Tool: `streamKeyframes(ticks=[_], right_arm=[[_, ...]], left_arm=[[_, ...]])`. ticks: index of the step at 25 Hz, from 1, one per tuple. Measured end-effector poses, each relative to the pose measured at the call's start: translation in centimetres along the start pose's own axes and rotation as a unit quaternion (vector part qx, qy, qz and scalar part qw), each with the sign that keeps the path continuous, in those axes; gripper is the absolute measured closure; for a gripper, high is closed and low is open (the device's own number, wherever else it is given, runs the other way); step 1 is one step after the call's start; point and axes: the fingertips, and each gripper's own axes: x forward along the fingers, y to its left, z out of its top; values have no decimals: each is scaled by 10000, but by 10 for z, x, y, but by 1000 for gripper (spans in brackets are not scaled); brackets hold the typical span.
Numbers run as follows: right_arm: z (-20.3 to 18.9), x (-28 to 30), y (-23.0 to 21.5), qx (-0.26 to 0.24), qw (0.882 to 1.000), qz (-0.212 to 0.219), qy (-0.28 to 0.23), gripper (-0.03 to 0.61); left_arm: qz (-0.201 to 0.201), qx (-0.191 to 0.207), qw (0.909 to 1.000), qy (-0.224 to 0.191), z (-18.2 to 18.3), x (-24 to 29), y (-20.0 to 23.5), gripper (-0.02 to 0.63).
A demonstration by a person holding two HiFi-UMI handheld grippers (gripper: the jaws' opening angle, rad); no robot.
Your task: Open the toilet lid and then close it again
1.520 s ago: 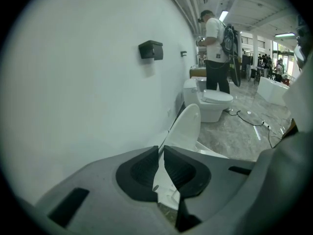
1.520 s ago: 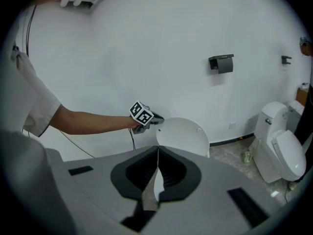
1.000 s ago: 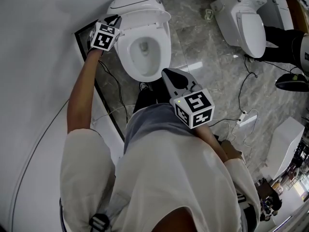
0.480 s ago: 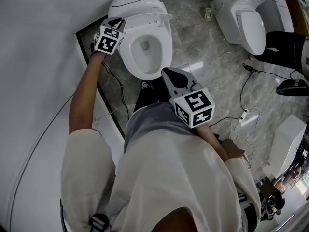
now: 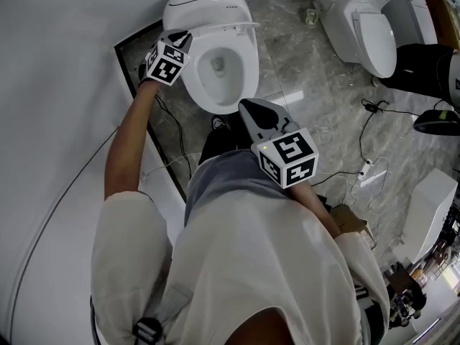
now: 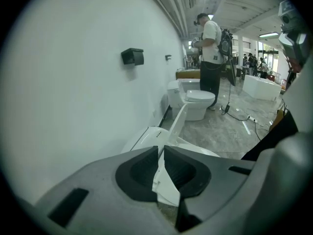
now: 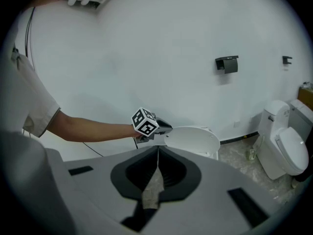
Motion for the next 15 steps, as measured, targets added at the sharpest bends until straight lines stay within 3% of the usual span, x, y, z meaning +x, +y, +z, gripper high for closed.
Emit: streamKeyframes(ticks=[15], right_arm=[[-19,-6,15,55,10000,-29,8,567]], left_arm=[[-154,42,9999,-8,-17,-8,-32,580]])
